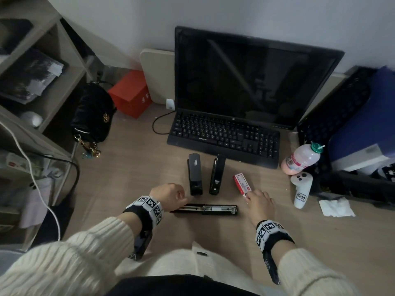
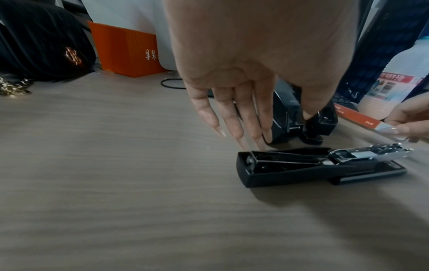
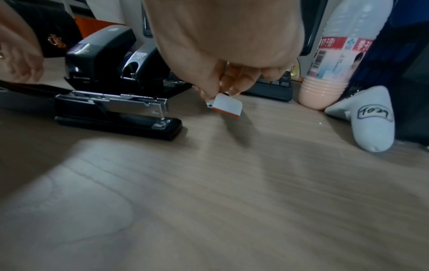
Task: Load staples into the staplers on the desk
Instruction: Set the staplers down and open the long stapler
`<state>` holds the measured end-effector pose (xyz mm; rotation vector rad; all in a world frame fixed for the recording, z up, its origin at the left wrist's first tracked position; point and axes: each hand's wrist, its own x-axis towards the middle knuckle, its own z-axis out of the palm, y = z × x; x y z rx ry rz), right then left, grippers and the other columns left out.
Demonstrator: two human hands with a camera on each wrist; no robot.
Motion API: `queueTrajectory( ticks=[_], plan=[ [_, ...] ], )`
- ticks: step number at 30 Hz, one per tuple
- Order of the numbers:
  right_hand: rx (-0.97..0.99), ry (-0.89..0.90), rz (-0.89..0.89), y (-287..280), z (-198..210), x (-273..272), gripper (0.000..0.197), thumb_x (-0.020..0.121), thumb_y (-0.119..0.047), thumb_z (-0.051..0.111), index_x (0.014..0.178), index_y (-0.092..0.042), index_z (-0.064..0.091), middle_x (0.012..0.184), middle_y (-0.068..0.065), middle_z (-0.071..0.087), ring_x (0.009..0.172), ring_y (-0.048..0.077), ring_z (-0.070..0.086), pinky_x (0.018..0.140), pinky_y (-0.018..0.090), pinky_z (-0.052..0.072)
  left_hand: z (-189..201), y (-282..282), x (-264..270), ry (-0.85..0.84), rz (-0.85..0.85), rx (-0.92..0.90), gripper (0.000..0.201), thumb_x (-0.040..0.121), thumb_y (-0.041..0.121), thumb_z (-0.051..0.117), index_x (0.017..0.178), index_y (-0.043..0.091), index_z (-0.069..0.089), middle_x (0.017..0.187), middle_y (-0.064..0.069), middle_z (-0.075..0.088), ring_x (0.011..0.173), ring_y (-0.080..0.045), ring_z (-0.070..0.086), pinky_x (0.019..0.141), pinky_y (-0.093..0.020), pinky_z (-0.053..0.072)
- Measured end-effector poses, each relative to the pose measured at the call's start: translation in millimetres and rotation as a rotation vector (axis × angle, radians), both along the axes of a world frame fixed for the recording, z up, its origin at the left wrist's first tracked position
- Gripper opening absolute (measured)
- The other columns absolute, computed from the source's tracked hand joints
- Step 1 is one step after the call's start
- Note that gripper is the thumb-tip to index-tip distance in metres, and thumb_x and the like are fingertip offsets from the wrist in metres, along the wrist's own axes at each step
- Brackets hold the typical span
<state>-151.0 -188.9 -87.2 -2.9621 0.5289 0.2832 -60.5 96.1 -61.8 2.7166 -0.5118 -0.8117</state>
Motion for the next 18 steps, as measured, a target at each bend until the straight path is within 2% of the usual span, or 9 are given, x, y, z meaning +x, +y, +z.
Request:
queueTrajectory(
  ticks=[4,7,10,13,18],
  plan=[
    [-0.008,-0.039,0.018,2,6,-5,0.011,0.087,-0.023,0.064,0.094,-0.017,0.071,0.089,0.005,0.065,0.088,0.03,0.058,0.073,0.038,0.04,3,-4,2,-0.054,-0.003,-0.048,0.041,0.089,0.067,0.046,0.096,0.033,0.067,0.093,0.017,0.068,0.089,-0.007,0.064,0.078,-0.032,0.057],
    [-0.041,-0.1,0.043,0,13,-9,0.008,0.078,-0.019,0.074,0.086,-0.019,0.071,0.076,0.002,0.062,0.075,0.028,0.058,0.063,0.035,0.04,8,-10,3,-0.081,0.041,-0.124,0.04,0.089,0.067,0.044,0.087,0.033,0.065,0.086,0.017,0.066,0.083,-0.006,0.063,0.072,-0.03,0.057],
    [-0.08,-0.184,0.083,-4,24,-9,0.012,0.073,-0.017,0.079,0.079,-0.021,0.07,0.072,-0.001,0.06,0.069,0.026,0.057,0.058,0.031,0.037,14,-22,6,-0.055,0.124,-0.243,0.037,0.091,0.064,0.046,0.084,0.032,0.061,0.079,0.017,0.062,0.079,-0.006,0.063,0.069,-0.027,0.054],
    [-0.099,-0.251,0.15,-5,36,-7,0.01,0.074,-0.018,0.077,0.076,-0.022,0.068,0.073,-0.003,0.06,0.07,0.024,0.056,0.06,0.029,0.034,20,-35,11,-0.031,0.163,-0.343,0.037,0.091,0.062,0.048,0.091,0.028,0.062,0.078,0.015,0.062,0.08,-0.008,0.062,0.07,-0.025,0.051],
    [-0.078,-0.334,0.268,5,50,0,0.013,0.073,-0.02,0.079,0.073,-0.023,0.067,0.069,-0.006,0.057,0.067,0.021,0.055,0.056,0.031,0.038,31,-52,16,0.028,0.138,-0.389,0.048,0.089,0.064,0.051,0.109,0.022,0.059,0.094,0.009,0.065,0.089,-0.01,0.063,0.082,-0.03,0.054]
  ],
)
